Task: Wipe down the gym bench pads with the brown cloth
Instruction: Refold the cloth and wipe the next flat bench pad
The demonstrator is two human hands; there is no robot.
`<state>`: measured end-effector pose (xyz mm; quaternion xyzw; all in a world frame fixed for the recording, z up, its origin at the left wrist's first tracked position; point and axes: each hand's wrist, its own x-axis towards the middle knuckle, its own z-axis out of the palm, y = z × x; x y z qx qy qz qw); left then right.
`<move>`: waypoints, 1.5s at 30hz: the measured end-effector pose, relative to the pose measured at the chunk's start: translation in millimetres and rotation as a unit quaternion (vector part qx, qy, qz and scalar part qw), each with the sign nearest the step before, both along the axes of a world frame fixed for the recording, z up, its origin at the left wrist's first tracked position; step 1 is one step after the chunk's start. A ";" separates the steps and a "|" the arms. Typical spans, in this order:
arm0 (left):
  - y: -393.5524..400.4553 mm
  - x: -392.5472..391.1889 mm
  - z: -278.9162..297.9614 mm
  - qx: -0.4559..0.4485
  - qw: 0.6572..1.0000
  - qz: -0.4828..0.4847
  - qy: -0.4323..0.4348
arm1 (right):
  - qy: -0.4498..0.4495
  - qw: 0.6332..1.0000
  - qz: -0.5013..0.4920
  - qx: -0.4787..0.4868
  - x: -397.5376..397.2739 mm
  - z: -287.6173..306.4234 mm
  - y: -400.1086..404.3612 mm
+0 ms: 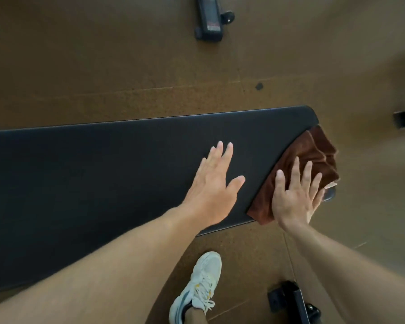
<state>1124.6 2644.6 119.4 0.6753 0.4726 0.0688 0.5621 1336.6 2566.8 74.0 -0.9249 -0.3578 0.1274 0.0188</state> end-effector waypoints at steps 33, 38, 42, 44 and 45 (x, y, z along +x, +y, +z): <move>18.5 -270.5 12.5 -0.042 0.940 0.115 0.318 | 0.036 0.829 0.555 0.059 -329.8 -1.1 113.4; 13.6 -262.9 2.3 -0.107 0.908 0.070 0.400 | 0.019 0.889 0.455 0.051 -232.7 -1.2 100.7; 16.4 -260.8 0.7 -0.113 0.903 0.056 0.410 | 0.010 0.953 0.300 0.031 -149.3 0.7 63.6; 15.9 -260.5 0.3 -0.107 0.901 0.057 0.417 | 0.014 0.971 0.236 0.031 -132.9 4.8 43.3; 15.4 -260.6 -0.6 -0.102 0.900 0.056 0.420 | 0.014 0.979 0.199 0.033 -132.9 6.0 34.1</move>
